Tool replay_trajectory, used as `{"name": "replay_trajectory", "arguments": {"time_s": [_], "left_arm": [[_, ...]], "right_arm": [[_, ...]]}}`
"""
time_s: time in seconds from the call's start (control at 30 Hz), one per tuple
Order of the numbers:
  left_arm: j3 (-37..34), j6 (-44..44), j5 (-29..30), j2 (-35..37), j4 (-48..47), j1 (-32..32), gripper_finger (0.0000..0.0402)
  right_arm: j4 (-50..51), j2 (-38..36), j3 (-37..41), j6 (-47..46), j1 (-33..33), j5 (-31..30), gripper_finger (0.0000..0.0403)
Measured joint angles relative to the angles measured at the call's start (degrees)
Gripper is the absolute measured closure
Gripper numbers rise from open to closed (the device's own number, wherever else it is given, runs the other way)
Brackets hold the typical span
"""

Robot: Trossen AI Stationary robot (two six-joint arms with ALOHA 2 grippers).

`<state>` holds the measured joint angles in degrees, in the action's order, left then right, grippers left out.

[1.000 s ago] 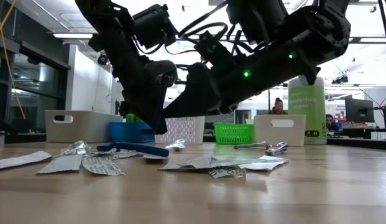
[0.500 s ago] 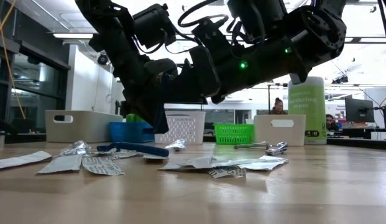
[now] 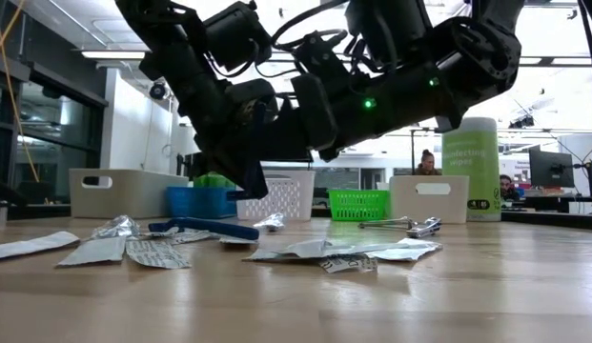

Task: Pick & Place Travel size toiletries
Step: Put the razor into the green bin

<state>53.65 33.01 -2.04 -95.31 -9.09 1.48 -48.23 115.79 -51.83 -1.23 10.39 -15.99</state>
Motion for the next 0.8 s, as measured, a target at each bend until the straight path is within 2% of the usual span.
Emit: {"name": "replay_trajectory", "arguments": {"time_s": [0.17,0.27,0.53,0.8], "left_arm": [[0.00,0.04,-0.45,0.00,-0.15,-0.07,0.0396],[0.00,0.24,-0.89,0.00,-0.08,-0.04,0.0396],[0.00,0.14,-1.31,0.00,-0.10,-0.04,0.0381],[0.02,-3.67,-0.66,0.11,0.14,0.04,0.0320]], "right_arm": [[-0.57,-0.02,0.00,0.19,-0.37,0.66,0.0343],[-0.70,-0.07,-0.02,0.17,-0.44,0.90,0.0369],[-0.66,-0.07,-0.02,-0.16,-0.52,2.48,0.0369],[0.89,-0.04,0.04,-1.97,-0.24,3.65,0.0369]]}}
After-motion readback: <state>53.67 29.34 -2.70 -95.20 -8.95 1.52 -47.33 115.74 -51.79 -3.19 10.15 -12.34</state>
